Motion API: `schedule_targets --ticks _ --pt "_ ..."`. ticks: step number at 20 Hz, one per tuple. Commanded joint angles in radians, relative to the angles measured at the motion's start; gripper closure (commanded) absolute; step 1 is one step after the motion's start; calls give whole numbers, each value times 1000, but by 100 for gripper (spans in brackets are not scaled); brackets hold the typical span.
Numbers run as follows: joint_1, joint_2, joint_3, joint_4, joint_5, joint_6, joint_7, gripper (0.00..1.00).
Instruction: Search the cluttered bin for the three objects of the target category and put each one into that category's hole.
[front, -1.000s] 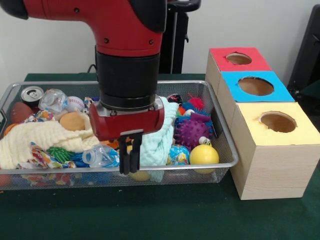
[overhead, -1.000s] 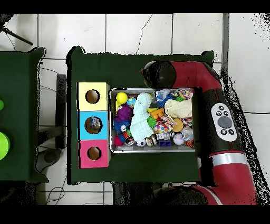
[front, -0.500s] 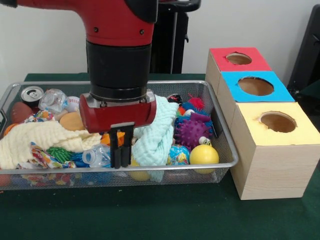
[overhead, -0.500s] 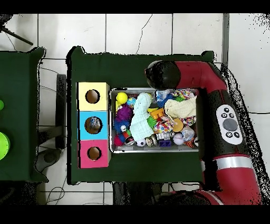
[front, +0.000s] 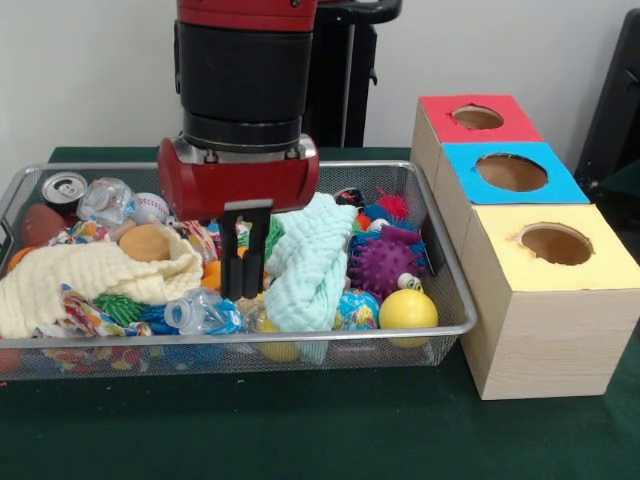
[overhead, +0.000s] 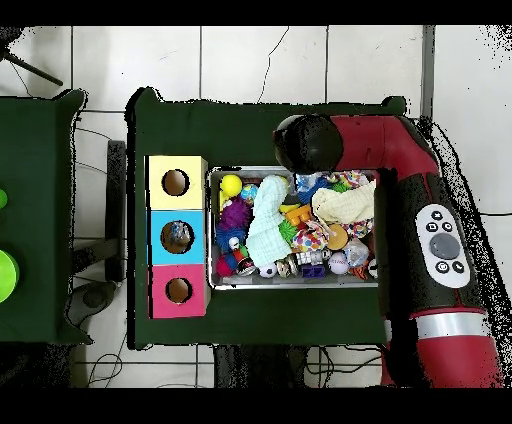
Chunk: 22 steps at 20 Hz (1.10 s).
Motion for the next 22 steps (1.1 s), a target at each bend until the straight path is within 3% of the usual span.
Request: schedule_targets --ticks 1,22 --pt "-11 -8 3 104 -46 63 -168 100" --pt "-45 67 43 74 -63 -3 -207 100"
